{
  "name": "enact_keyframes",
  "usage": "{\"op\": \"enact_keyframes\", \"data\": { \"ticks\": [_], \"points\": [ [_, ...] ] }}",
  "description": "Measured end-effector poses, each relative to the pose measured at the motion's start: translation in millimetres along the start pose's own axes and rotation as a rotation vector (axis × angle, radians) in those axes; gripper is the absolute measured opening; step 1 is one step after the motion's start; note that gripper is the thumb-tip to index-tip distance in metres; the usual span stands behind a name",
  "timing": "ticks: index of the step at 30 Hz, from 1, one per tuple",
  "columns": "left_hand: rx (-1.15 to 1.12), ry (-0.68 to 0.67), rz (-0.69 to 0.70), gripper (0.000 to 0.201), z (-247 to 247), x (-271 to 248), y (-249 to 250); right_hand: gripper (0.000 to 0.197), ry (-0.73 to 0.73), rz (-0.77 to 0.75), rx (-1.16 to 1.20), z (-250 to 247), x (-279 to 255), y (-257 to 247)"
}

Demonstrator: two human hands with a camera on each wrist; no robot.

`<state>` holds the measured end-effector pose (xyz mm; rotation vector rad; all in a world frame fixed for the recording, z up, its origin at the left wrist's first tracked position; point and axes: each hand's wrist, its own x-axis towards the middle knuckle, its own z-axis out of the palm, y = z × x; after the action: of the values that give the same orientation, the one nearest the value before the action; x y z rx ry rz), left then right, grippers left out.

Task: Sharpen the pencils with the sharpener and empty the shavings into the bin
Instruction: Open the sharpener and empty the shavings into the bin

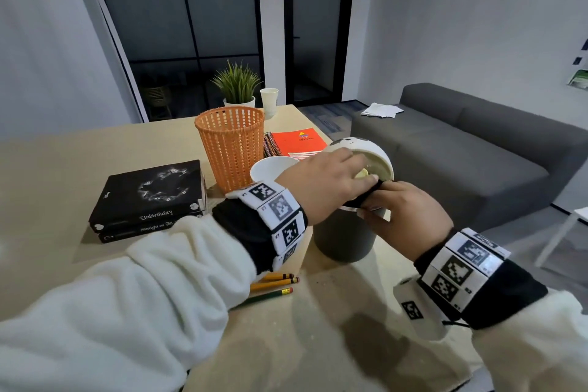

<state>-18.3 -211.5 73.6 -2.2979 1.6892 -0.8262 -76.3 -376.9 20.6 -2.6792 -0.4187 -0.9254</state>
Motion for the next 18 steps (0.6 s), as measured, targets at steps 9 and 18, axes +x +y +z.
{"op": "enact_keyframes", "data": {
  "ticks": [9,18],
  "points": [
    [0.047,-0.257,-0.011,0.047,1.9,6.4,-6.1,0.014,-0.004,0.031,-0.031,-0.3,-0.2,-1.4],
    [-0.02,-0.078,-0.008,0.054,11.5,-6.7,-7.9,0.014,-0.015,0.049,-0.024,-1.0,-1.7,-3.0]
  ]
}}
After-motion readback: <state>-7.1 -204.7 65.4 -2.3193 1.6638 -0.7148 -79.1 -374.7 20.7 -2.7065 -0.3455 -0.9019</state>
